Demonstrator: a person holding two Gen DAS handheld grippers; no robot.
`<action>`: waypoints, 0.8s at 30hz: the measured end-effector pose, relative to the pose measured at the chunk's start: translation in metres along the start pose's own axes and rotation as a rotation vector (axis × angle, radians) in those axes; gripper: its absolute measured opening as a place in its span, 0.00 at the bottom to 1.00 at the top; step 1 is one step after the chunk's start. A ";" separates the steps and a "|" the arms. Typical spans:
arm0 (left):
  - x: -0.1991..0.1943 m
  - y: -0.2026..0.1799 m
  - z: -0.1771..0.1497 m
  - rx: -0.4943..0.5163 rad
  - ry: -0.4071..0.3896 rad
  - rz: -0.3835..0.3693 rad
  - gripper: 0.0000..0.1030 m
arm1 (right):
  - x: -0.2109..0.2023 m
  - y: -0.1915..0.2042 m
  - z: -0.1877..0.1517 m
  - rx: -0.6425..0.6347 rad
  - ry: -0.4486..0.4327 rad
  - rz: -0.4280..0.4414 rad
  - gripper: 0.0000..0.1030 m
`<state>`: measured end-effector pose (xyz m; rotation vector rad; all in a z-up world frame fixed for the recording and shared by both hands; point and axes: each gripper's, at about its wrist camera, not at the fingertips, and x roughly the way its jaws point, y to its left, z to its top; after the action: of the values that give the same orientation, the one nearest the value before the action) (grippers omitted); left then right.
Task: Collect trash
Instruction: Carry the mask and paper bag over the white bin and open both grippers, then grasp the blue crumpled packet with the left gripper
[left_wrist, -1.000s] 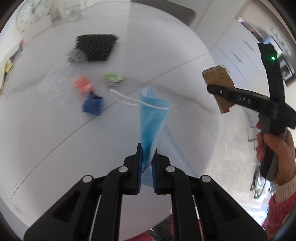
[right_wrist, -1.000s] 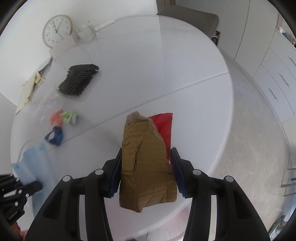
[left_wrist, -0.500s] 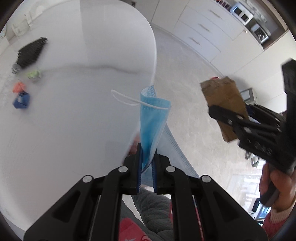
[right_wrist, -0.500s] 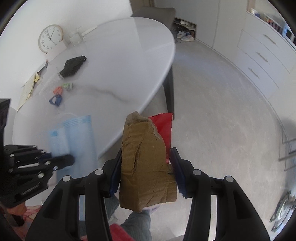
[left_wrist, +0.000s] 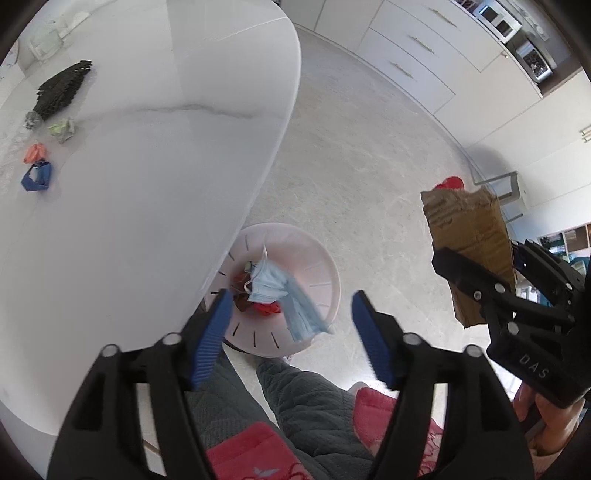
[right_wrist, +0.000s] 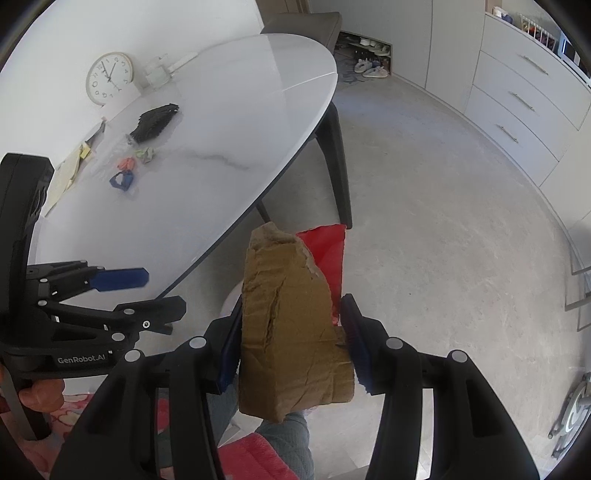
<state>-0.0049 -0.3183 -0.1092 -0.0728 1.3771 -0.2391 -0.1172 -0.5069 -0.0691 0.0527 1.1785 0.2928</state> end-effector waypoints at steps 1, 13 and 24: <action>-0.003 0.001 -0.001 -0.005 -0.008 0.007 0.71 | 0.000 0.001 -0.001 -0.004 0.001 0.003 0.50; -0.049 0.026 -0.015 -0.089 -0.123 0.104 0.91 | 0.037 0.029 -0.012 -0.085 0.077 0.043 0.50; -0.083 0.061 -0.021 -0.185 -0.207 0.084 0.92 | 0.073 0.061 0.001 -0.145 0.107 0.008 0.97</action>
<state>-0.0323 -0.2393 -0.0453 -0.1885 1.1907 -0.0317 -0.1027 -0.4298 -0.1228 -0.0864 1.2598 0.3912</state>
